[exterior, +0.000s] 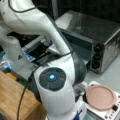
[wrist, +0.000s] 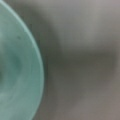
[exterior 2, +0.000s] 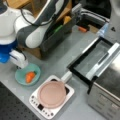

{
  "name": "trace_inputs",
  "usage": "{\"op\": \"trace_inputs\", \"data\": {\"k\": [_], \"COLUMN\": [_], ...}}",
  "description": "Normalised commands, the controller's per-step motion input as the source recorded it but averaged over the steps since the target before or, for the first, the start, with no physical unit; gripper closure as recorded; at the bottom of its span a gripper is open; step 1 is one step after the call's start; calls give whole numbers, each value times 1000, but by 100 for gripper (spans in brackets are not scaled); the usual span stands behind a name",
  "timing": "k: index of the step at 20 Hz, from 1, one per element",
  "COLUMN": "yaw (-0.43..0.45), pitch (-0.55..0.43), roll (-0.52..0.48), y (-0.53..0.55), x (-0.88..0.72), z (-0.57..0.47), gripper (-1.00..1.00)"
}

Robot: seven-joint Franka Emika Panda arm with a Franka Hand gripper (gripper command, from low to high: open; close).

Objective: Open the microwave oven door. Pull out the microwave oven tray. Pick up the bowl. Place the bowl on the microwave tray.

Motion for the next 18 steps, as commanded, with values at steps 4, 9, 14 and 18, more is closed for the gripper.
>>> {"op": "trace_inputs", "data": {"k": [4,9,14,18], "yaw": [-51,-26,-21,-35], "pitch": [-46,-43,-85,-130], "roll": [186,213,287,295], "y": [-11,-49,-43,15], "x": [71,-4,-42,-83], "z": [-67,-92,-170,-252], "gripper": [-100,-100,-100,-100]}}
